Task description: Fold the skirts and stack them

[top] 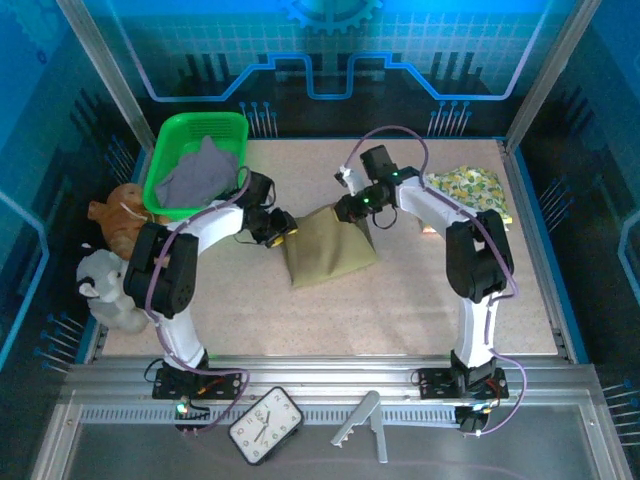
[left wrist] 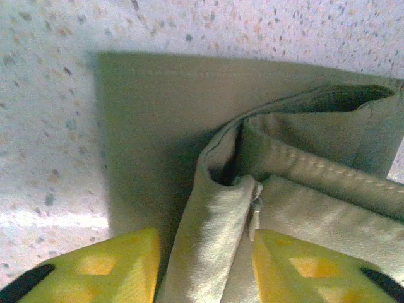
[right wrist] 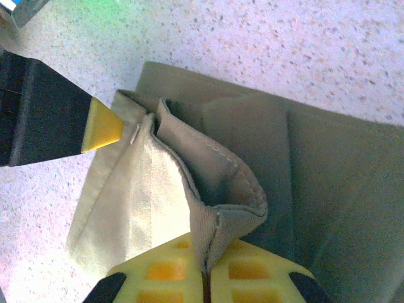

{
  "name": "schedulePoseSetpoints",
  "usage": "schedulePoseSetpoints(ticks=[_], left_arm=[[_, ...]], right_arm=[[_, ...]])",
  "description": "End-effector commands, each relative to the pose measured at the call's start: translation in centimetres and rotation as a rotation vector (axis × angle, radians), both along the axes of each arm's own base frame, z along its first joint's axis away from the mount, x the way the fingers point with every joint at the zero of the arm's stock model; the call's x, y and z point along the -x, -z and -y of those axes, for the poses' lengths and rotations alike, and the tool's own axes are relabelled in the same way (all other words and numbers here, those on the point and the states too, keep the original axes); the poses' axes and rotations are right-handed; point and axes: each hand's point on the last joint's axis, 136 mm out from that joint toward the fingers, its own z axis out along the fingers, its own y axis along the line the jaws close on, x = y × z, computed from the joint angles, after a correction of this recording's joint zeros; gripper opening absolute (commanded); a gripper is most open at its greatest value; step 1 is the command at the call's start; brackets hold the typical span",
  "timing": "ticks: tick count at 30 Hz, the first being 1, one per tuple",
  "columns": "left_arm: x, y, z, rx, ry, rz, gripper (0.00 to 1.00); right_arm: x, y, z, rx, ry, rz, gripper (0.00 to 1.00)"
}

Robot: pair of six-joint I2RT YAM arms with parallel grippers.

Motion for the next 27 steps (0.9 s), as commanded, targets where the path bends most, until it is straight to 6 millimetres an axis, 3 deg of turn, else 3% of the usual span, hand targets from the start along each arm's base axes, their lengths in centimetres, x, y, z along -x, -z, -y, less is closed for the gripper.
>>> schedulePoseSetpoints(ticks=[1,3,5,7,10,12,15,17,19,20,21,23,25,26,27], left_arm=[[-0.6,-1.0,0.2,0.028,0.057,0.049,0.40],[-0.7,0.1,0.0,0.006,0.074,0.019,0.37],[-0.5,1.7,-0.8,-0.037,0.070,-0.017,0.26],[-0.4,2.9,-2.0,-0.068,0.043,-0.034,0.16],[-0.3,4.4,-3.0,-0.058,0.008,-0.047,0.14],[-0.4,5.3,-2.9,-0.048,0.013,-0.062,0.13],[-0.6,5.6,-2.6,-0.041,0.022,-0.078,0.12],[-0.6,4.6,-2.8,-0.049,0.018,-0.061,0.15],[-0.4,2.8,-3.3,-0.075,0.011,-0.041,0.25],[-0.2,1.9,-3.7,-0.092,0.003,-0.032,0.29],[0.1,0.8,-4.2,-0.113,-0.010,-0.020,0.32],[0.6,-1.3,-4.9,-0.134,-0.037,0.012,0.36],[1.1,-3.4,-4.7,-0.116,-0.057,0.052,0.37],[1.2,-4.1,-4.3,-0.094,-0.060,0.069,0.37],[1.3,-4.8,-3.4,-0.057,-0.056,0.086,0.38]], right_arm=[[-2.1,0.8,-1.1,-0.009,0.032,0.005,0.03],[-3.3,1.9,-1.4,-0.009,0.049,-0.008,0.02],[-4.3,3.5,-1.3,0.015,0.075,-0.029,0.00],[-5.6,5.6,-0.1,0.072,0.136,-0.056,0.00],[-6.5,7.6,1.4,0.102,0.210,-0.117,0.01],[-6.8,8.3,2.2,0.127,0.242,-0.136,0.05],[-6.7,7.9,2.8,0.161,0.254,-0.126,0.21],[-6.5,6.4,3.0,0.151,0.258,-0.107,0.32],[-6.1,4.8,3.4,0.153,0.275,-0.086,0.41],[-5.8,4.2,3.6,0.158,0.283,-0.081,0.48],[-5.5,3.5,4.0,0.167,0.301,-0.075,0.62],[-4.8,2.6,5.3,0.210,0.358,-0.062,0.69],[-4.1,2.2,6.7,0.259,0.437,-0.047,0.65],[-3.7,2.0,6.7,0.245,0.446,-0.049,0.54],[-3.2,1.7,6.2,0.212,0.439,-0.059,0.33]])
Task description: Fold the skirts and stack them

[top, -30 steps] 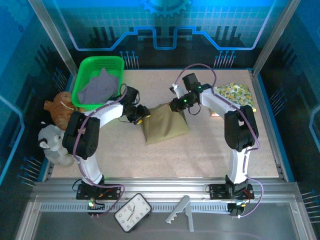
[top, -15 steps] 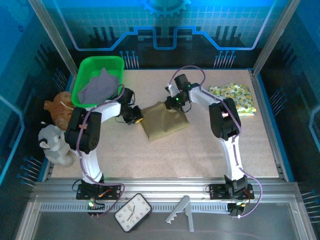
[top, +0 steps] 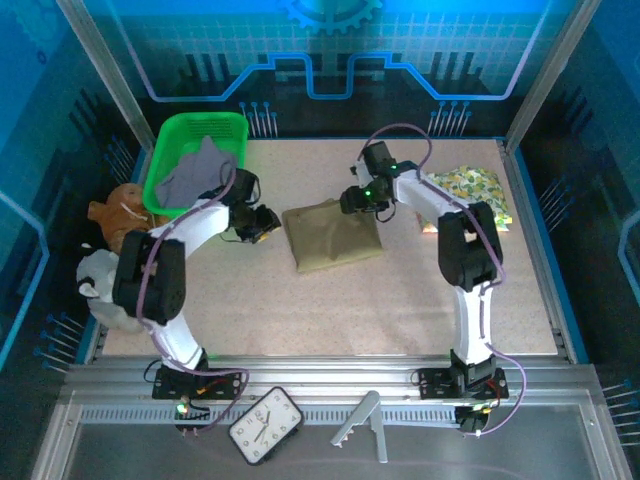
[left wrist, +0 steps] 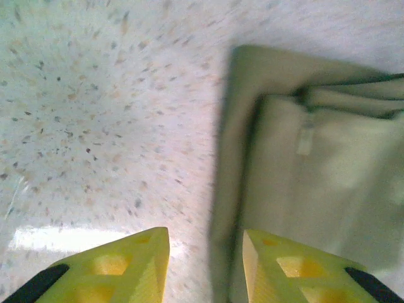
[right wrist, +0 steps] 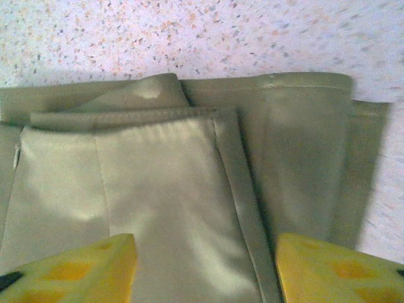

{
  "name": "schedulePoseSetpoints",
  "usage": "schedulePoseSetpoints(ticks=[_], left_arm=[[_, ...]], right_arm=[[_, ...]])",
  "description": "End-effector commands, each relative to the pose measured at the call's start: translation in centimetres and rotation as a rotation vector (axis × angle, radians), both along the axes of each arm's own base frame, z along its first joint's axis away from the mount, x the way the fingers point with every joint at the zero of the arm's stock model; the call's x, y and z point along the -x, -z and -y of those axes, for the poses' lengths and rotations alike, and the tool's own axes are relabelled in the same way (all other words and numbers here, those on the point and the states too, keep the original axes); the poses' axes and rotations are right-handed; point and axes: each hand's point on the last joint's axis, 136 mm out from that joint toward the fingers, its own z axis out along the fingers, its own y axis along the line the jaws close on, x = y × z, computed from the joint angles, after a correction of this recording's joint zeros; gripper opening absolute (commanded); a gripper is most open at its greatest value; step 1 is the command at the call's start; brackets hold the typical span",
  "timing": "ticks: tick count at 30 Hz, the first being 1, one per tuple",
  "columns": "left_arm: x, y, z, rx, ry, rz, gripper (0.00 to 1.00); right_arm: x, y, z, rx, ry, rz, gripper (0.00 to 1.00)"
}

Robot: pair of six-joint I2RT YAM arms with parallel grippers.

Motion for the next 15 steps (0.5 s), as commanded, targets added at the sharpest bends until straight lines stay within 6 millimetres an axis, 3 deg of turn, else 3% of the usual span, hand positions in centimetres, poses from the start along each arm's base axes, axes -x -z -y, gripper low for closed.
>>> schedulePoseSetpoints(ticks=[1,3,9,12,15], left_arm=[[1.2,-2.8,1.7,0.066,-0.006,0.039,0.38],[1.0,-3.4,4.4,0.154,0.020,0.054,0.38],[-1.7,-2.5,11.2,0.400,0.074,0.035,0.36],[-3.0,-1.6,12.3,0.411,0.079,0.025,0.35],[-3.3,1.8,10.5,0.296,0.020,-0.024,0.35]], right_arm=[[1.7,-1.3,-0.2,-0.042,0.047,-0.008,0.19],[2.3,-1.4,-1.8,-0.134,0.018,-0.037,0.00],[1.8,-0.1,-6.4,-0.337,-0.036,-0.132,0.00],[0.3,1.0,-7.2,-0.344,-0.002,-0.136,0.00],[-0.6,4.6,-6.0,-0.262,0.100,-0.186,0.00]])
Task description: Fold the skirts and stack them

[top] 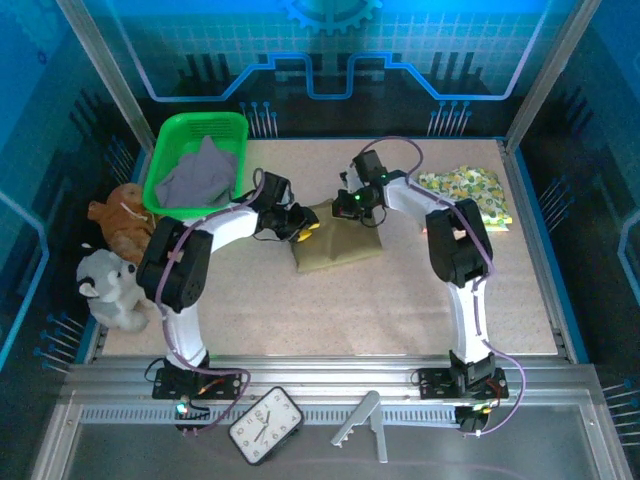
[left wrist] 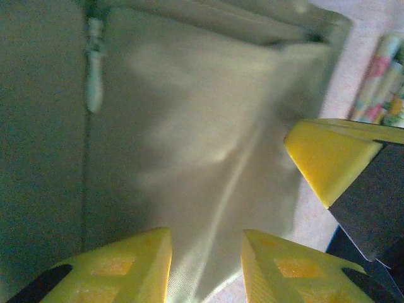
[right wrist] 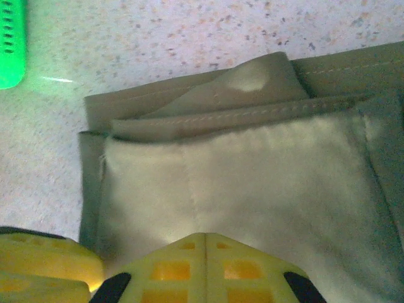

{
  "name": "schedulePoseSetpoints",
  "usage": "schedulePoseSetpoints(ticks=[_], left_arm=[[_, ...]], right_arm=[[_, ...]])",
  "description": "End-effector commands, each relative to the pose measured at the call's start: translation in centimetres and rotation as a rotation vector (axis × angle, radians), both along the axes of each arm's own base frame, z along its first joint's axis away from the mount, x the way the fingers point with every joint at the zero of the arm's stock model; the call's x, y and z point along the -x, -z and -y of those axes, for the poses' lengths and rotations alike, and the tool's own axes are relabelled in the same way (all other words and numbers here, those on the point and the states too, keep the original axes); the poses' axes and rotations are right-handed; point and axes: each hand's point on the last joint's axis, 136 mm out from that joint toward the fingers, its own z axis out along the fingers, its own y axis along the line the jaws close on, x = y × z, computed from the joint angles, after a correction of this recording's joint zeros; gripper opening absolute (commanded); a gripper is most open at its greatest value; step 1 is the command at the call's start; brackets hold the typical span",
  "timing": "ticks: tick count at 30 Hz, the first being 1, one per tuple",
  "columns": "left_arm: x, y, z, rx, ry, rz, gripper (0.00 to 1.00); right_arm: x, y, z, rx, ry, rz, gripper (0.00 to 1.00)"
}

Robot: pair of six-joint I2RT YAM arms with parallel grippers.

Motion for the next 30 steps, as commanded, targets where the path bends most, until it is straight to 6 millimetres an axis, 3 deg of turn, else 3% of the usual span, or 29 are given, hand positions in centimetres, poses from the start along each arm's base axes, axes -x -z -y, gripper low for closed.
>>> schedulePoseSetpoints(ticks=[1,4,6,8,11,14,16,19,23,25,28,30], left_arm=[[-1.2,1.3,-1.0,-0.051,-0.050,-0.022,0.35],[-0.4,5.3,-2.4,-0.108,-0.063,-0.104,0.35],[0.5,7.3,-3.6,-0.181,-0.058,-0.158,0.34],[1.0,7.8,-4.1,-0.214,-0.047,-0.178,0.34],[0.8,5.3,-3.1,-0.162,-0.015,-0.124,0.42],[0.5,0.8,-2.0,-0.135,0.026,-0.039,0.50],[0.8,-2.1,-1.3,-0.123,0.048,0.011,0.55],[1.9,-4.1,-0.4,-0.103,0.056,0.035,0.63],[3.1,-3.9,0.4,-0.031,0.016,0.033,0.77],[3.4,-2.5,0.0,-0.057,-0.021,0.025,0.80],[4.0,0.0,-0.8,-0.110,-0.044,-0.016,0.83],[4.7,2.0,-1.7,-0.154,-0.059,-0.055,0.86]], right_arm=[[-0.9,3.0,0.5,0.042,0.099,-0.077,0.00],[-0.7,5.9,2.4,0.093,0.183,-0.146,0.00],[-0.5,5.9,2.9,0.099,0.211,-0.141,0.02],[-0.4,4.8,3.1,0.095,0.215,-0.111,0.10],[0.5,2.1,2.5,0.069,0.182,-0.064,0.23],[2.1,-0.6,2.3,0.066,0.156,-0.022,0.35],[3.4,-1.9,2.3,0.063,0.154,-0.003,0.42],[5.4,-2.7,2.0,0.036,0.156,-0.009,0.49],[7.5,-2.3,1.4,-0.033,0.175,-0.052,0.62],[8.1,-1.9,1.1,-0.057,0.172,-0.064,0.78],[8.8,-0.6,1.1,-0.040,0.163,-0.083,0.88],[9.2,0.6,1.5,-0.012,0.168,-0.100,1.00]])
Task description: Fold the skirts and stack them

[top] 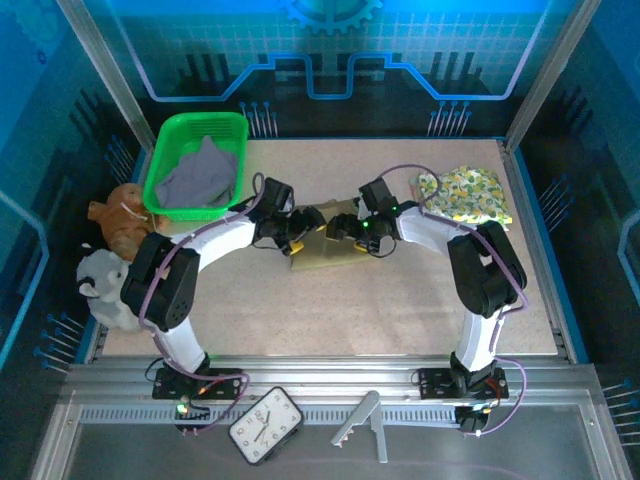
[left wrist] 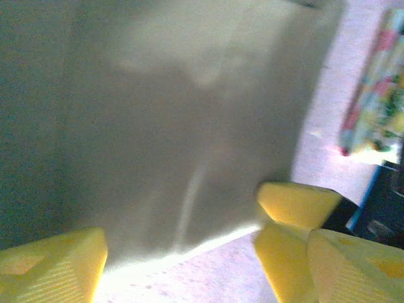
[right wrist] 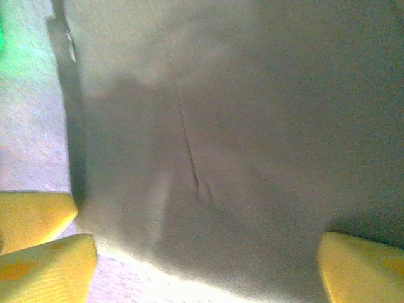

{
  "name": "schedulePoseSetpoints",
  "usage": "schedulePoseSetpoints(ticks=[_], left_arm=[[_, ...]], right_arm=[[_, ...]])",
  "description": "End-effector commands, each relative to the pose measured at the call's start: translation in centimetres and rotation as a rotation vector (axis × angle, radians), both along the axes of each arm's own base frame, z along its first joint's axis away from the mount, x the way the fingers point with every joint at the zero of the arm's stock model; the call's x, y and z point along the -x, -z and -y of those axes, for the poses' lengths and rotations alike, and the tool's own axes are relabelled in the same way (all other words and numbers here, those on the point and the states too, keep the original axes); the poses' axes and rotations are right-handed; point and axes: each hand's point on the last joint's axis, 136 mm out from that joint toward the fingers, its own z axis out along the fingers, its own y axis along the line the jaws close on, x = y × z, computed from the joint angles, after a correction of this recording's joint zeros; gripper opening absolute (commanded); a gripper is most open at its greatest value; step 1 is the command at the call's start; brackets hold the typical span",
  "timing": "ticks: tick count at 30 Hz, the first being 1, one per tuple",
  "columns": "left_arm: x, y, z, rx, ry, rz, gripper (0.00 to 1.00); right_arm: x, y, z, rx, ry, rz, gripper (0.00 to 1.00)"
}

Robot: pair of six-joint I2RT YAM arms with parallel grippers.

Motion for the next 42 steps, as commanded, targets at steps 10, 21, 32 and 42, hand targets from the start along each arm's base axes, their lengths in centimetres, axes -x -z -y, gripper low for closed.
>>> schedulePoseSetpoints(ticks=[10,21,32,42], left_arm=[[2.6,5.7,-2.7,-0.135,-0.038,-0.137,0.99],[-0.1,-2.2,-0.6,-0.044,0.028,0.034,0.99],[0.0,4.5,-0.8,-0.106,0.025,-0.129,0.99],[1.5,7.0,-1.5,-0.129,0.017,-0.194,0.99]], right_arm=[[0.2,-0.5,0.6,0.018,-0.040,0.044,1.00],[-1.9,-1.5,7.9,0.226,0.032,0.098,1.00],[-1.9,1.1,7.4,0.143,-0.045,-0.088,1.00],[-1.4,3.3,5.6,0.036,-0.047,-0.182,0.96]])
